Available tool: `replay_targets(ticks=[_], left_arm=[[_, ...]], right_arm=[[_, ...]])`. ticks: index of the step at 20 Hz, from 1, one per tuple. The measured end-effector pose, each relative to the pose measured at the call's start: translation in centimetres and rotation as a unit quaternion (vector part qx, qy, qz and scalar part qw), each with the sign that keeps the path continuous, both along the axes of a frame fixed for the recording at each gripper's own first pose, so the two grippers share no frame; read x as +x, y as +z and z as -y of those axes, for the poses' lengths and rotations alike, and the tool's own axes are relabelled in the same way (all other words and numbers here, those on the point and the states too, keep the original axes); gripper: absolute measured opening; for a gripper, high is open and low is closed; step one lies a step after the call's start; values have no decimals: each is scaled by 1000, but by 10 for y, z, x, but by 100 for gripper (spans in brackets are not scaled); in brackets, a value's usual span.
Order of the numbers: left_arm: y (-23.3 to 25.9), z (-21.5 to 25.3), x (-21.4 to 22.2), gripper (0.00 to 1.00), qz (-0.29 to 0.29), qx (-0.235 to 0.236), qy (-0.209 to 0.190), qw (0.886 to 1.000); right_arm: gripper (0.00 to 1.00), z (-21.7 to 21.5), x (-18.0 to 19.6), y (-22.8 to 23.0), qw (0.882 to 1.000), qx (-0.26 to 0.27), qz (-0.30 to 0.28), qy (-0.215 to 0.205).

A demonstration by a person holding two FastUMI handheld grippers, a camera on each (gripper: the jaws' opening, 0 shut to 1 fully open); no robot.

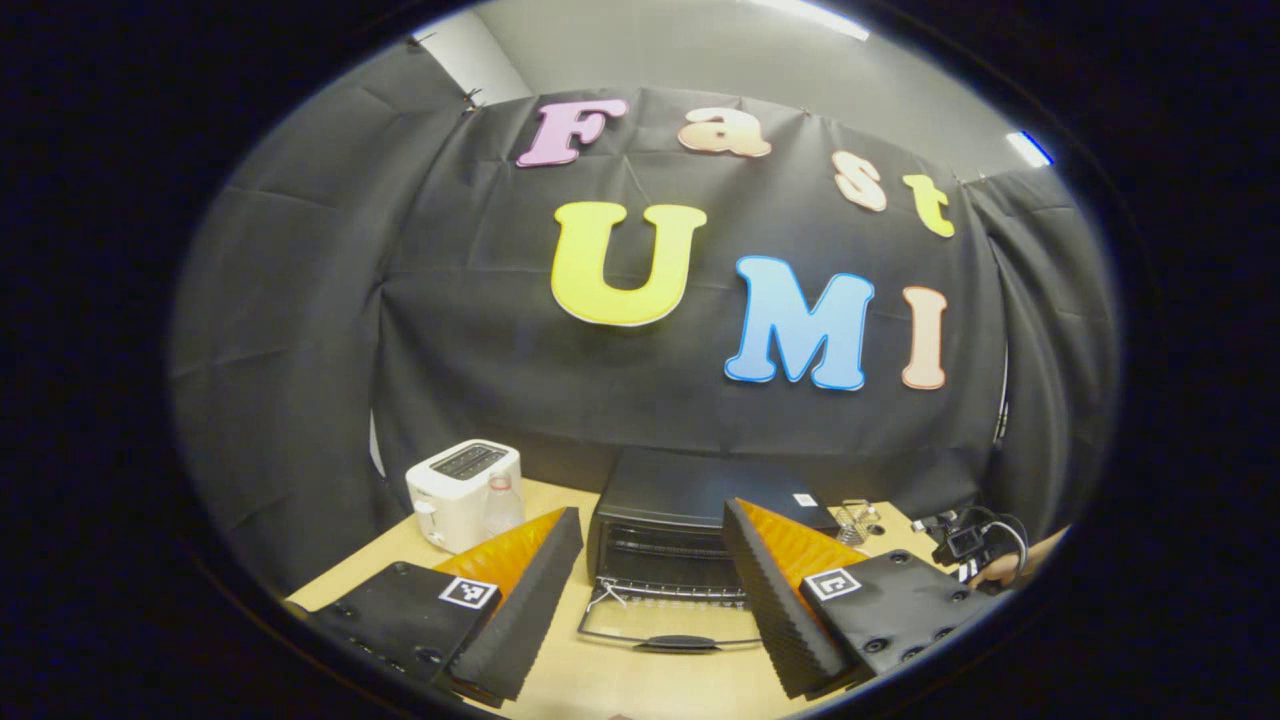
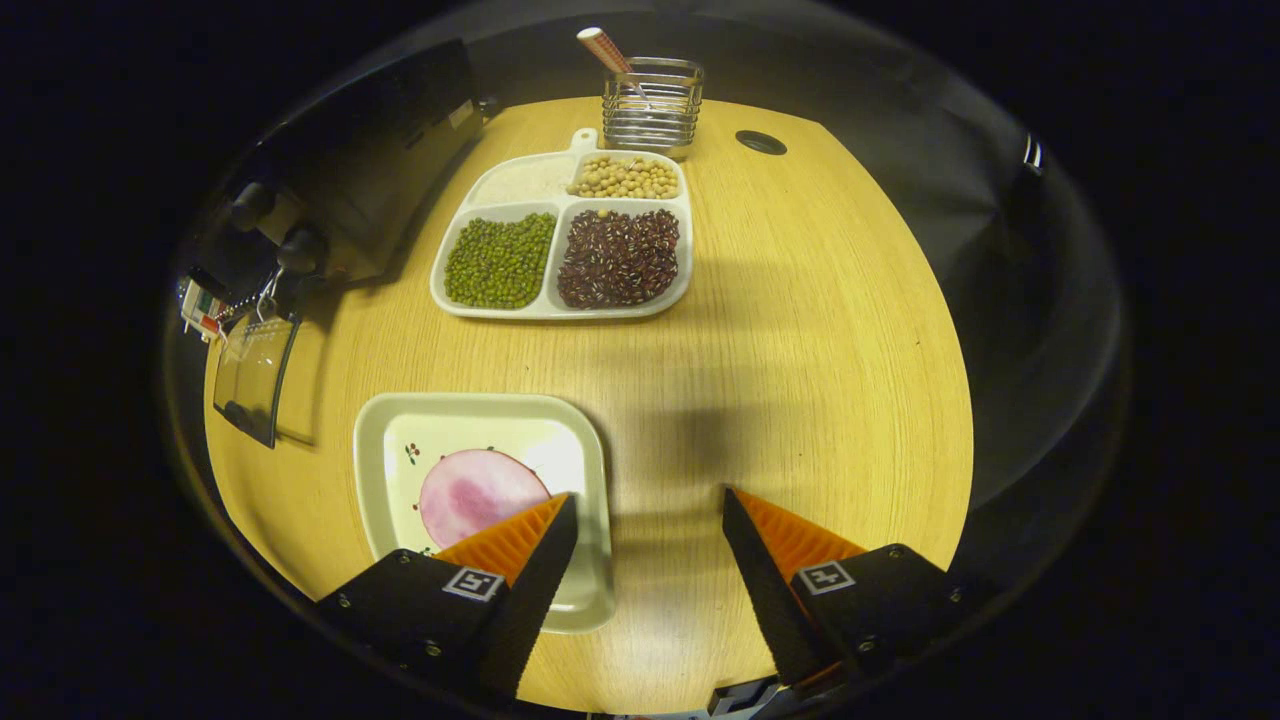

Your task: Open the electric oven with the left hand, put the food in, and close the electric oven.

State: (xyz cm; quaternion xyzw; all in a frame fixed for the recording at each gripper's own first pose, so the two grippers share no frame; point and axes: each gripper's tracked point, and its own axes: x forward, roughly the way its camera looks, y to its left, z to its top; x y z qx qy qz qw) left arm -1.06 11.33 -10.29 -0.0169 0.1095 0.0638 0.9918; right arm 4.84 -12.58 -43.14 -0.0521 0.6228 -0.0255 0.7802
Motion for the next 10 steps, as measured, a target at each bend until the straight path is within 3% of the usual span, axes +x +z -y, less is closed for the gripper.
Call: replay_targets(ticks=[1,2,4,6,10], left_arm=[[-2,-2,-2,100,-2,-3,4,1000],[-4,-3,-3,89,-4,-7,6,1000],[-5,-4,-2,89,-6,-12,10,1000],[-5,-3,-2,96,-6,-12,8,1000],[-6,-1,-1,96,-11,-7,2,1000]], right_arm=[[89,-2,0,0,1000,4,-2,3],[86,-4,-2,-1,1000,5,-6,2],[81,-8,-5,-2,1000,12,-11,1],[81,-15,-11,-4,999,29,-24,0],[80,-29,-22,-3,998,48,-42,2]])
